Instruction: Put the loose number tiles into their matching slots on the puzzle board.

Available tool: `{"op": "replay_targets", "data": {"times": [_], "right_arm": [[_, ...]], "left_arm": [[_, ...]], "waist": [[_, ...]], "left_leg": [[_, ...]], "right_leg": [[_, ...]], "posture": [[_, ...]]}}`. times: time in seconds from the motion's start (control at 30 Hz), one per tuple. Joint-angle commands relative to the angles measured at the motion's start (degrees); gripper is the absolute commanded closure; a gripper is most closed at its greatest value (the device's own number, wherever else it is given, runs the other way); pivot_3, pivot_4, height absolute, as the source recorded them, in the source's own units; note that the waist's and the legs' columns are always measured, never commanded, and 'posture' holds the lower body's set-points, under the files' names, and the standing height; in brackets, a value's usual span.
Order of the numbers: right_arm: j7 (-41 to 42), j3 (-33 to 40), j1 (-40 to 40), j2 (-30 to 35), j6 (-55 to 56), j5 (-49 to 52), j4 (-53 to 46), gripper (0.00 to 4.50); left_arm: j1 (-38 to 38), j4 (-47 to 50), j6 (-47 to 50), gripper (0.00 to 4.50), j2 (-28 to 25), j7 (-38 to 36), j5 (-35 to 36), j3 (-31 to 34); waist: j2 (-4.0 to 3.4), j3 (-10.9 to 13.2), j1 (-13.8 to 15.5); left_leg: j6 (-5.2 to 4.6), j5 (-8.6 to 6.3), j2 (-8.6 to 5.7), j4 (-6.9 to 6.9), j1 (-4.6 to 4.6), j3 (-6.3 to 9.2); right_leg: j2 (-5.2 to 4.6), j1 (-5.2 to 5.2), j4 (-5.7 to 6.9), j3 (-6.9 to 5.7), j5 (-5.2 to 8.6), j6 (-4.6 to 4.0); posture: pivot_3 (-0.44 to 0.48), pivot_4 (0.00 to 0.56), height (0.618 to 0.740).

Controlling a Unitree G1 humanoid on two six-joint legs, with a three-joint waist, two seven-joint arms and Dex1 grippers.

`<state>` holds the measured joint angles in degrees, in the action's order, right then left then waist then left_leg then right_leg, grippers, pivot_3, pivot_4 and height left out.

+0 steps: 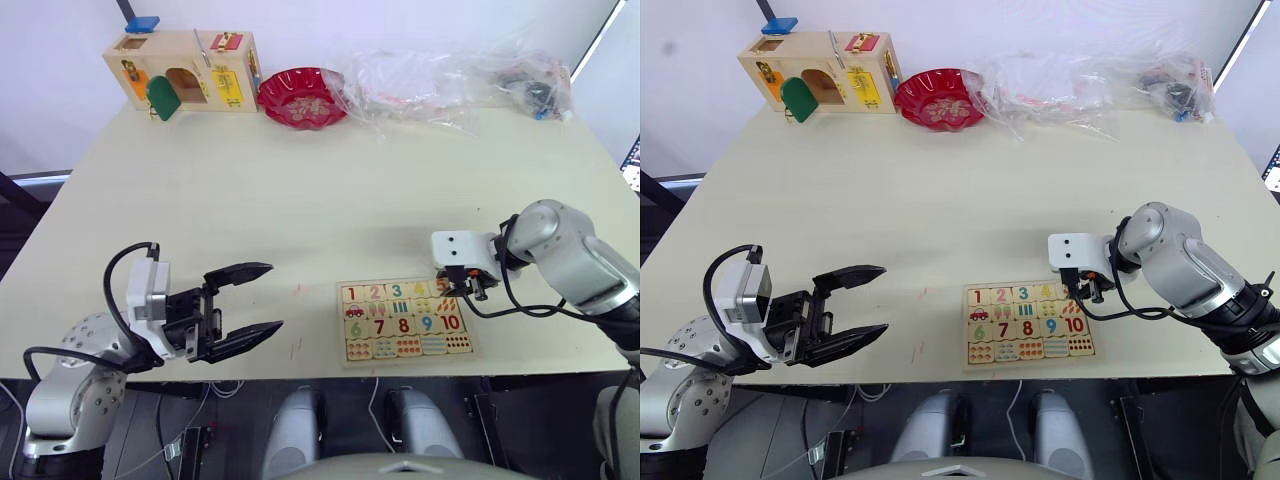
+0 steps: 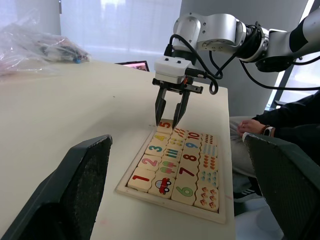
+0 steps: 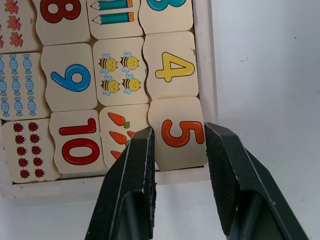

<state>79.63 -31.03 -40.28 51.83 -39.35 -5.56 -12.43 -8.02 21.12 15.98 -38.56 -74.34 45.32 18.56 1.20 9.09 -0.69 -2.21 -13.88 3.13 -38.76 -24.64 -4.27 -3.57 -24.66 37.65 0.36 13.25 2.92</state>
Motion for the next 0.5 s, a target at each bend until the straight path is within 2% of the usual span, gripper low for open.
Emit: {"op": "replay_targets", "data": {"times": [0.03, 0.5], "right_arm": [[0.5, 0.1, -0.4, 0.1, 0.7, -0.4, -0.4, 3.59], [1.0, 0.0, -0.4, 0.4, 1.1, -0.6, -0.3, 3.59]], "left_arm": [[-0.2, -0.2, -0.7, 0.00, -0.4, -0.7, 1.2, 1.3], [-0.1, -5.1, -3.3, 0.00, -0.2, -4.5, 0.4, 1.8]], "waist": [[0.00, 0.0, 0.0], [0.00, 0.0, 0.0]], "left_leg": [[0.00, 0.00, 0.00, 0.00, 0.00, 0.00], [0.00, 0.00, 0.00, 0.00, 0.00, -0.02]], "right_leg": [[0.00, 0.00, 0.00, 0.00, 0.00, 0.00], [0.00, 0.00, 0.00, 0.00, 0.00, 0.00]], "posture": [[0.000, 0.150, 0.740], [0.000, 0.150, 0.740]]}}
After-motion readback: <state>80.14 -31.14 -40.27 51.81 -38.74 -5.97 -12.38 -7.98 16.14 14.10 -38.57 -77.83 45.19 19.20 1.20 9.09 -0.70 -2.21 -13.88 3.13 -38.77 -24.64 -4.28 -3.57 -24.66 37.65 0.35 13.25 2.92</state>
